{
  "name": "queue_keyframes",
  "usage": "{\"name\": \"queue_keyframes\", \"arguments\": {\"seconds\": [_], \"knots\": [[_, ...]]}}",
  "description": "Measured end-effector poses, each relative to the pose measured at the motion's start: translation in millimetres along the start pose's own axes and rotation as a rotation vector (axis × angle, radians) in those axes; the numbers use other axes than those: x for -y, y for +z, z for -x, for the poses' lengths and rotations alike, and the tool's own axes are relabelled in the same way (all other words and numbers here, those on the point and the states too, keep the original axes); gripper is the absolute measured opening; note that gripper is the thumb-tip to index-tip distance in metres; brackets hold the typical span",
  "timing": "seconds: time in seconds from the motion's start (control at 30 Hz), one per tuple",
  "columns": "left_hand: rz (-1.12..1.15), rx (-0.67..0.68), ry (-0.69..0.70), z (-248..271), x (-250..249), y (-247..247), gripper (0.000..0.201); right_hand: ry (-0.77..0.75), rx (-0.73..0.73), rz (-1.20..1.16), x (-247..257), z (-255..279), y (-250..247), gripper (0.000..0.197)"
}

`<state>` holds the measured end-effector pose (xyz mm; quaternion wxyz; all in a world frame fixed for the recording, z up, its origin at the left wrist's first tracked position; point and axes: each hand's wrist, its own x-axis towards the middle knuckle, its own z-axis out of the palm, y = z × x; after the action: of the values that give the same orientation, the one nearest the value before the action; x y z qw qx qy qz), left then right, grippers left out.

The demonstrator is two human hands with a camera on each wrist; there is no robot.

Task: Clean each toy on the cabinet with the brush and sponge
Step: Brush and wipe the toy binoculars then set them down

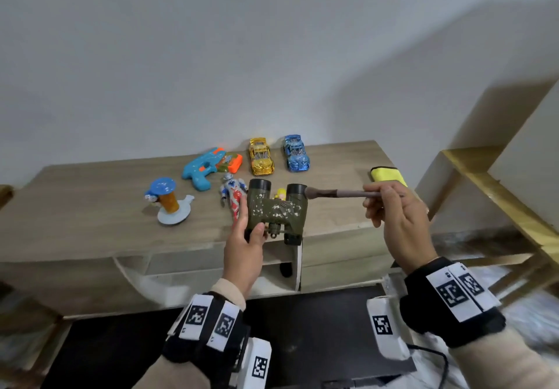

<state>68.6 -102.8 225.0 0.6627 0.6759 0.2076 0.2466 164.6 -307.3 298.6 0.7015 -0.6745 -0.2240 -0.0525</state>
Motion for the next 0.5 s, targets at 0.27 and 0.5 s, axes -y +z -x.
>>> {"name": "queue_keyframes", "arguments": {"seconds": [0.27, 0.5], "knots": [[-0.011, -0.055, 0.026, 16.8, -16.2, -10.0, 0.066, -0.058, 0.257, 0.207, 2.3, 18.1, 0.8, 0.03], [-0.097, -0.117, 0.055, 19.1, -29.5, -6.5, 0.061, -0.233, 0.088, 0.096, 26.8, -3.4, 2.7, 0.032]]}}
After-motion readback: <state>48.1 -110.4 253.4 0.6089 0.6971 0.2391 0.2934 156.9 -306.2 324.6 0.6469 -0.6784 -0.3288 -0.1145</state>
